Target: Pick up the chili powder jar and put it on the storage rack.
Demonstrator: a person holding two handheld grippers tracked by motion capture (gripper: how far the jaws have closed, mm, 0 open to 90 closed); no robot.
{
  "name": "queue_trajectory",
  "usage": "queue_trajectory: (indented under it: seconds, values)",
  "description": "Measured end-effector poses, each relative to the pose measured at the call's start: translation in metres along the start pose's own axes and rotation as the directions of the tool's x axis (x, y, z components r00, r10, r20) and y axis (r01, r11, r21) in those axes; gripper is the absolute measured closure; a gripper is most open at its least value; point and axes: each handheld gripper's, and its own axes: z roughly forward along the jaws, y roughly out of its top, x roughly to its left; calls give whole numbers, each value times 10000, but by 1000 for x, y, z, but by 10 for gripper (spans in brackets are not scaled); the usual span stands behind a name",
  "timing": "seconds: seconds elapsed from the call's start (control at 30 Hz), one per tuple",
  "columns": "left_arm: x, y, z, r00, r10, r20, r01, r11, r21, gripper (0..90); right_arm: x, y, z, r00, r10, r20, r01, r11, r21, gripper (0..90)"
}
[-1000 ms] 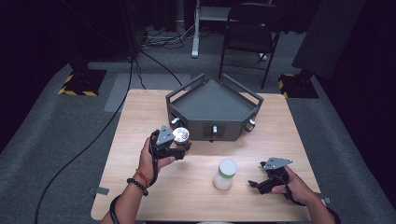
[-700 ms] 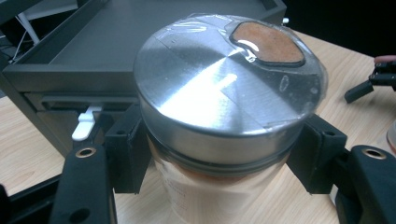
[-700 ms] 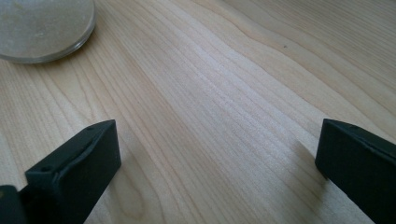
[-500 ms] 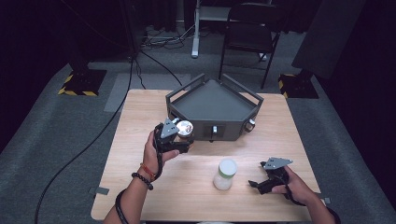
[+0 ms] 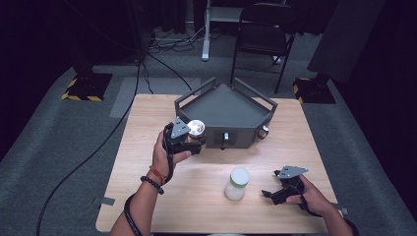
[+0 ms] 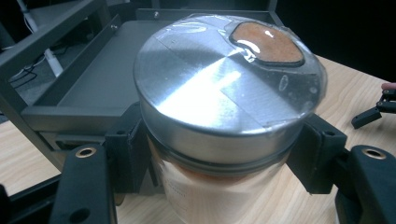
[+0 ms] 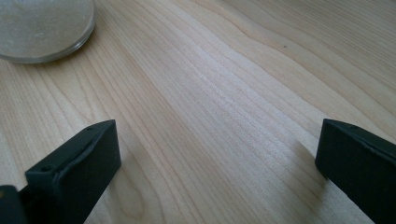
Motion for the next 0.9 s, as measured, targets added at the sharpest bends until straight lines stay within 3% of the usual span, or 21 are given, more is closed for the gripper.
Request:
queue_trajectory:
  seconds: [0.5,0.9]
  values:
    - [2,19,-2,10000,-40,2,40,9986,-523,317,0,0,0,10000,-3,-1,3,10000,2,0]
    - [1,38,8,9999,78,-66,-82,9983,-582,317,0,0,0,10000,-11,-10,11,10000,5,0]
